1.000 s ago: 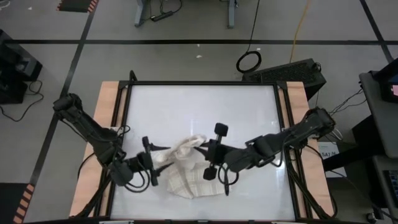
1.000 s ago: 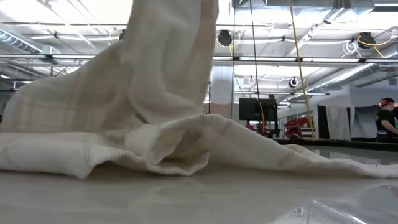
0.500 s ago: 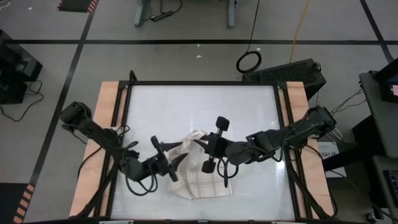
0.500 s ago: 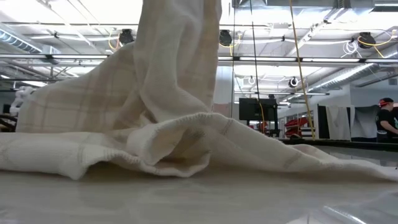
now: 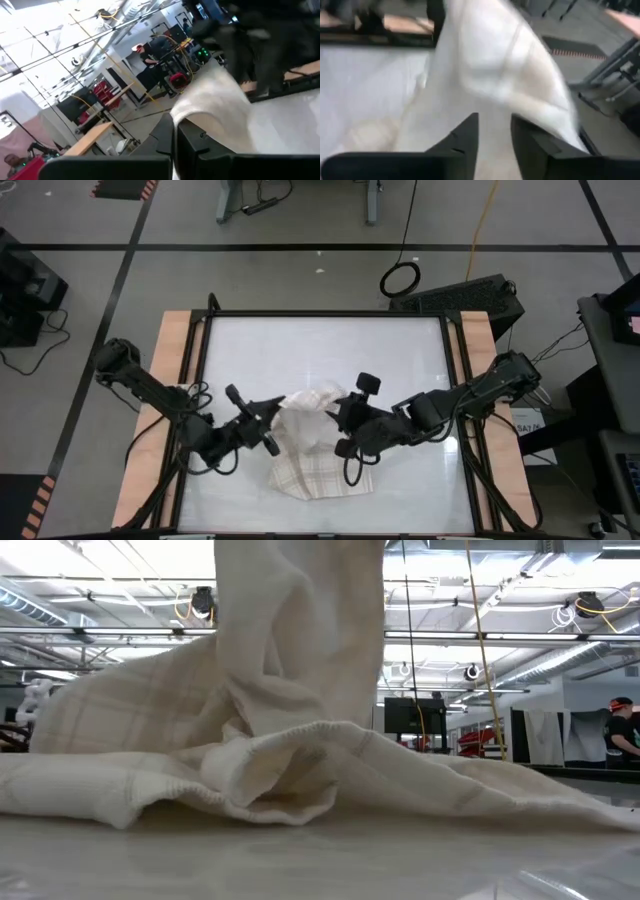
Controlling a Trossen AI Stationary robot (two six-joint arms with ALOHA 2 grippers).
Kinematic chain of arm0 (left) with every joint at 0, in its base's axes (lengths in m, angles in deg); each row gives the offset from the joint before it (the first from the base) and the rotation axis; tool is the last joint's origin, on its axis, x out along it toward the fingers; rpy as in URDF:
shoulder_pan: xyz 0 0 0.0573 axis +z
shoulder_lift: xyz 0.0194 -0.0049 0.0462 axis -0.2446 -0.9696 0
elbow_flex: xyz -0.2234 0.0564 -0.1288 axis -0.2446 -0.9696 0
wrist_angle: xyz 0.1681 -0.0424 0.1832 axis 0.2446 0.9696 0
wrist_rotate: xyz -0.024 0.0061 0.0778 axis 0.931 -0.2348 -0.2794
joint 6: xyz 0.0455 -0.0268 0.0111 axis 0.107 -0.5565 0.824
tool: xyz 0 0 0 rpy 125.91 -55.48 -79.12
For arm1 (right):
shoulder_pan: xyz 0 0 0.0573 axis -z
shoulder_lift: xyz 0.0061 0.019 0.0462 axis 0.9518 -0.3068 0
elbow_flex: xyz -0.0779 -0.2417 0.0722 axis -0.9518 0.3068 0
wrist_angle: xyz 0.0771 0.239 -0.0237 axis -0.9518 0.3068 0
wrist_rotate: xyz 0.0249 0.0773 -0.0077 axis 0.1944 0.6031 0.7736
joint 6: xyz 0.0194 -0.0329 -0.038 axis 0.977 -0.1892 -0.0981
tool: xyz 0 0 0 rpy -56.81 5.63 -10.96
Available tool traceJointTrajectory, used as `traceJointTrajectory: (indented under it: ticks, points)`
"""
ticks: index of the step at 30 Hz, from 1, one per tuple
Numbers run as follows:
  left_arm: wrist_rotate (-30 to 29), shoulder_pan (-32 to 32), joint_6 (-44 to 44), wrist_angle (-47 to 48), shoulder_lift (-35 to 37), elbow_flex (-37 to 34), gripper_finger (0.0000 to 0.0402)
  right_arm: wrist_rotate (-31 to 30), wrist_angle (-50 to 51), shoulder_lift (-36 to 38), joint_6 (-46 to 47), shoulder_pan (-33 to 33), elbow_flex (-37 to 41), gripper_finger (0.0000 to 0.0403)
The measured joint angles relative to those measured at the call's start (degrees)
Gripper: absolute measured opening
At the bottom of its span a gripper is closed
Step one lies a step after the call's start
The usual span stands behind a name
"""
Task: Roll towel
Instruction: Roll the white-brown patterned towel
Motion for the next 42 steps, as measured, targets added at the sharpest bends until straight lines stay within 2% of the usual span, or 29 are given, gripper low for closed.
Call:
traceJointTrajectory:
  ticks: [4,6,9,12,15,18,21,24,32,39,42]
  points:
    - [0.0,0.0,-0.1,0.4,2.3,0.0,0.0004,0.7,5.7,-1.2,1.4,-2.2,0.0,0.0172]
    - [0.1,0.0,-0.5,2.3,3.2,0.0,0.0004,0.6,5.7,-2.5,-0.4,-3.6,0.0,0.0193]
    - [0.5,0.2,-2.3,5.0,3.7,0.0,0.0003,-2.9,1.8,-5.6,-6.3,-5.5,0.3,0.0222]
    - [1.4,0.3,-5.0,7.3,3.8,0.0,0.0003,-9.2,-6.0,-9.5,-15.4,-6.6,0.5,0.025]
    - [1.8,0.3,-8.2,9.5,3.8,0.0,0.0003,-20.2,-15.6,-13.2,-26.4,-7.0,0.5,0.0269]
    - [2.0,0.3,-11.6,12.6,3.7,0.0,0.0002,-28.1,-25.4,-15.6,-40.8,-6.9,0.5,0.0273]
    - [2.4,0.3,-15.4,15.3,3.8,0.0,0.0002,-31.8,-32.7,-17.3,-53.3,-6.6,0.5,0.0262]
    - [2.8,0.3,-18.5,17.4,3.7,0.0,0.0002,-31.8,-36.4,-17.9,-59.2,-5.6,0.5,0.0241]
    - [5.5,0.4,-21.7,19.8,3.7,0.0,0.0002,-33.3,-38.3,-18.2,-66.0,-3.5,0.5,0.015]
    - [5.7,2.3,-27.1,25.5,3.8,0.0,0.0002,-27.0,-41.7,-18.2,-65.5,-3.7,0.5,0.0087]
    - [6.3,3.5,-31.9,30.5,3.7,0.0,0.0002,-27.1,-43.3,-18.2,-65.5,-4.2,0.5,0.0065]
